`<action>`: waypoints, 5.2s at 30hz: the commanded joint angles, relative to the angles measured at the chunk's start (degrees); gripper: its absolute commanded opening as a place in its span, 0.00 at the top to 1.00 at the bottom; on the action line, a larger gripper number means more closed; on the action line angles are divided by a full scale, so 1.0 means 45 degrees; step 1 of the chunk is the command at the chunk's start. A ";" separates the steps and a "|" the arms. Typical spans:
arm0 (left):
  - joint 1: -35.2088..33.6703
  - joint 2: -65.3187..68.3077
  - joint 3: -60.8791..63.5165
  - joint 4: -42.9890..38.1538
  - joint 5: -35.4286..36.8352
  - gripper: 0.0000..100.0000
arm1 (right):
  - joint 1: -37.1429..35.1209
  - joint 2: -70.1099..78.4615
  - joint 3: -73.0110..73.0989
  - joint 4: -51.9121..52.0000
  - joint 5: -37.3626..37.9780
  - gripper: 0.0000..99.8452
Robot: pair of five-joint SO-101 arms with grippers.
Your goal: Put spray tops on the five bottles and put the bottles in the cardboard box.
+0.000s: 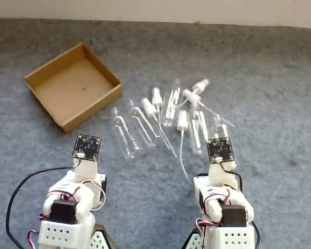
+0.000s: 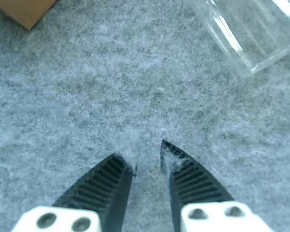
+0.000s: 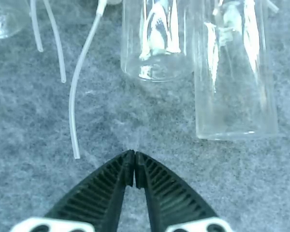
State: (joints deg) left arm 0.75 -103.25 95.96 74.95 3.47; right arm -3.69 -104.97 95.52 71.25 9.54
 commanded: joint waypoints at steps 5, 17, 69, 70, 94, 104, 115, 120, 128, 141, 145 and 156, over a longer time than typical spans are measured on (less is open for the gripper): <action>-0.0010 -0.0166 0.0264 0.0059 0.0117 0.96 | -0.0068 -0.0049 0.2022 0.0088 0.0078 1.00; -0.0010 -0.0166 0.0264 0.0059 0.0117 0.96 | -0.0068 -0.0049 0.2022 0.0088 0.0078 1.00; -0.0029 -0.0166 0.0264 -0.0879 0.0020 0.96 | -0.0068 -0.0049 0.2022 0.0088 0.0078 1.00; -0.0029 -0.0186 0.0264 -0.1114 0.0020 0.96 | -0.0068 -0.0049 0.2022 0.0088 0.0078 1.00; 0.0049 0.7121 -0.9524 0.0938 -0.1133 0.96 | -0.0068 -0.0049 0.2022 0.0088 0.0078 1.00; 0.0147 1.4799 -1.3626 0.0977 0.0860 0.96 | -0.0068 -0.0049 0.2022 0.0088 0.0078 1.00; 0.1924 2.0425 -1.7905 0.0938 0.5919 0.64 | -0.0068 -0.0049 0.2022 0.0088 0.0078 1.00; 0.1807 2.2144 -1.9038 0.0957 0.6466 0.63 | -0.0068 -0.0049 0.2022 0.0088 0.0078 1.00; 0.1182 2.4020 -2.0308 0.0957 0.7287 0.66 | -0.0068 -0.0049 0.2022 0.0088 0.0078 1.00; 0.0088 2.4547 -1.9976 0.0879 0.7580 0.69 | -0.0068 -0.0049 0.2022 0.0088 0.0078 1.00; 0.0127 2.4567 -1.9565 0.0860 0.7560 0.69 | -0.0068 -0.0049 0.2022 0.0088 0.0078 1.00; 0.0205 2.4567 -1.8295 -0.0234 0.7521 0.69 | -0.0068 -0.0049 0.2022 0.0088 0.0078 1.00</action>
State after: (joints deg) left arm 1.01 7.78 13.32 76.18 36.97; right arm -3.69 -104.97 95.52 71.25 9.54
